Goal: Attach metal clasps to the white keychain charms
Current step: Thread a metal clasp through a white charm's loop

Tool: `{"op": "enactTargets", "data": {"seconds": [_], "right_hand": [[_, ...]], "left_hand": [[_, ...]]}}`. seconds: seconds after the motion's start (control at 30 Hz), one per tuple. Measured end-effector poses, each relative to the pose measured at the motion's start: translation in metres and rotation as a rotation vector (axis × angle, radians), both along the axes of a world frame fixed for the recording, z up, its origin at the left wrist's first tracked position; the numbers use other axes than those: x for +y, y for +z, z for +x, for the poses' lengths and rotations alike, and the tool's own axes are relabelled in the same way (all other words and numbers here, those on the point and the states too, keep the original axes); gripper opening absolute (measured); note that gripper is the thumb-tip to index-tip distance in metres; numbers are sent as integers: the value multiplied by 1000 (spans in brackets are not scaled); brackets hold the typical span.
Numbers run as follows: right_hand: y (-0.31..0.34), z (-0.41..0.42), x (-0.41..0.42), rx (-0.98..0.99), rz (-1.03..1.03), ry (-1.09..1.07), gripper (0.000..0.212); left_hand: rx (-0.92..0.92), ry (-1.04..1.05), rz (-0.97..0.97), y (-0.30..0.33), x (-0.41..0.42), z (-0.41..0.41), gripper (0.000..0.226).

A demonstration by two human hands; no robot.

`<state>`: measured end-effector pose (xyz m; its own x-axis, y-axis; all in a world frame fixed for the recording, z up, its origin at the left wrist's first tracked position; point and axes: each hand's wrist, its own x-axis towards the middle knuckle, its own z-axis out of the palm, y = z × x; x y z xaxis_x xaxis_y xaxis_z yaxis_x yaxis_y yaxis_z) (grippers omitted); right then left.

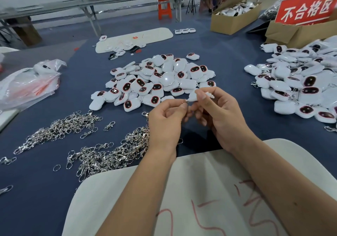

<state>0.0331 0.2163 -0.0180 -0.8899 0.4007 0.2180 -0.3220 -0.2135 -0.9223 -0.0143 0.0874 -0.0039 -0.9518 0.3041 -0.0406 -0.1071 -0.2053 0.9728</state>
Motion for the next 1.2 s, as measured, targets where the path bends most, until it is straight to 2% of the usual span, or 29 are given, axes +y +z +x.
{"op": "enactTargets", "data": {"seconds": [0.13,0.27,0.37,0.47,0.57,0.7,0.83,1.07,1.13,1.2], "right_hand": [[-1,-1,-2,-62,57,3,24],[-2,-2,-2,-107,78,8,31],[-2,-2,-1,-120,67,-26,31],[-3,-3,0,-131,33,-68,19],[-4,-3,-1,-142,36,-109,19],[-3,-2,0,-138,-5,-163,19],[-2,-3,1,-138,-70,-213,21],[2,0,16,-174,-51,-555,16],[3,5,28,-234,-35,-708,24],[7,11,38,-253,28,-935,43]], "left_hand": [[-167,83,227,2,0,0,10],[-175,141,236,2,-2,-3,12],[-48,139,123,0,-1,-4,19],[186,137,-116,-4,-2,-7,23],[383,102,-336,-6,-2,-7,23],[466,127,-381,-7,1,0,20],[434,140,-371,-2,10,2,13],[103,75,-306,8,67,3,9],[104,11,-336,12,90,4,11],[160,-118,-309,18,110,7,12]]}}
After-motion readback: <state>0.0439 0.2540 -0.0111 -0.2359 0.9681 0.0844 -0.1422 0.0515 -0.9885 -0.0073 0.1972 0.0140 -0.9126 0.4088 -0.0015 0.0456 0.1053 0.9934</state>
